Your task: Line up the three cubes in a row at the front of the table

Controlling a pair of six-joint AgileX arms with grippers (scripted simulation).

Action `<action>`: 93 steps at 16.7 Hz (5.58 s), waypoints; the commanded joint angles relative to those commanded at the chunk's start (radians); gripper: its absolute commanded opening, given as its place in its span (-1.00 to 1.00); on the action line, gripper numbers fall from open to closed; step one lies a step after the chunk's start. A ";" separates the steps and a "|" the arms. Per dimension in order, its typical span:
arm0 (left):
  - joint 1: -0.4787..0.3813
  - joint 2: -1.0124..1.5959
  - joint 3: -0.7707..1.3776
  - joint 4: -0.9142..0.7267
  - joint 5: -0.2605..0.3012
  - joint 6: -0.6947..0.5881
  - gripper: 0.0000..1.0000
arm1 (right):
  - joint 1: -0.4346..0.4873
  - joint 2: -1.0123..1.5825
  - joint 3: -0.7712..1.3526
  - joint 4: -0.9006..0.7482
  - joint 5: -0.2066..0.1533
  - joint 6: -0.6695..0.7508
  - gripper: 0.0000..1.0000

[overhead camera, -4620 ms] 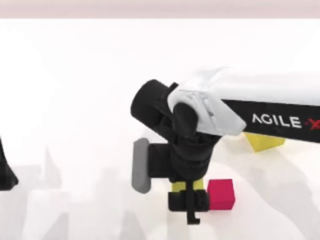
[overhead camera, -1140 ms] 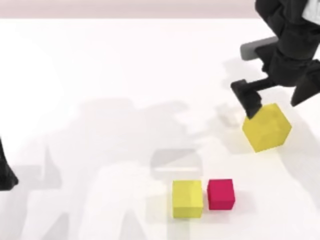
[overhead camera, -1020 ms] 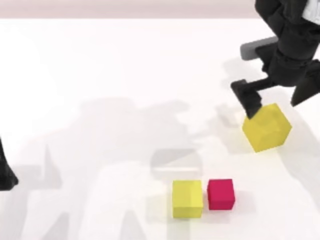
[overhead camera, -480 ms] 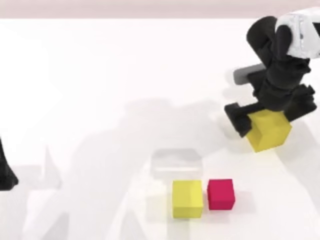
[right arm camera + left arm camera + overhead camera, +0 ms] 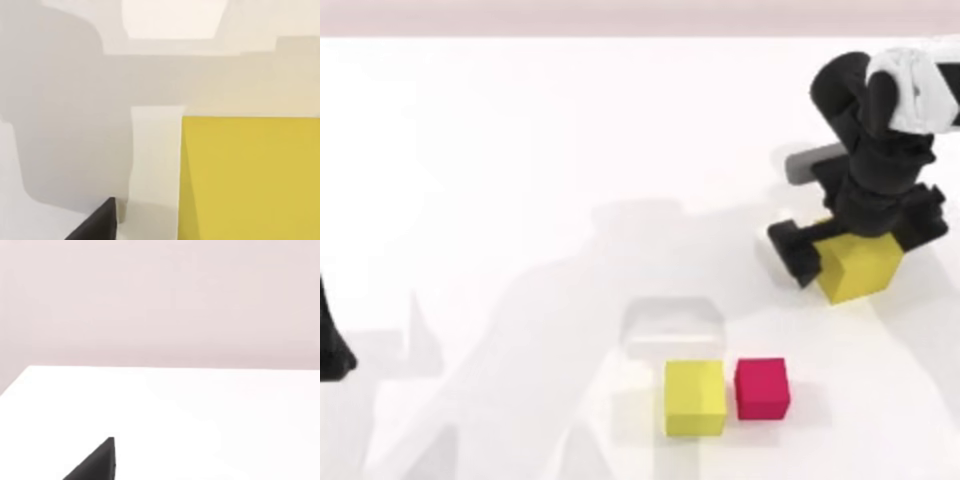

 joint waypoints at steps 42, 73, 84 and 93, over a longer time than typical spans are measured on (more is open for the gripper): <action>0.000 0.000 0.000 0.000 0.000 0.000 1.00 | 0.261 0.029 0.368 -0.349 0.001 0.361 -1.00; 0.000 0.000 0.000 0.000 0.000 0.000 1.00 | 0.714 0.204 0.452 -0.243 0.010 1.035 -0.70; 0.000 0.000 0.000 0.000 0.000 0.000 1.00 | 0.714 0.204 0.452 -0.243 0.010 1.035 0.96; 0.000 0.000 0.000 0.000 0.000 0.000 1.00 | 0.712 0.203 0.452 -0.243 0.010 1.035 1.00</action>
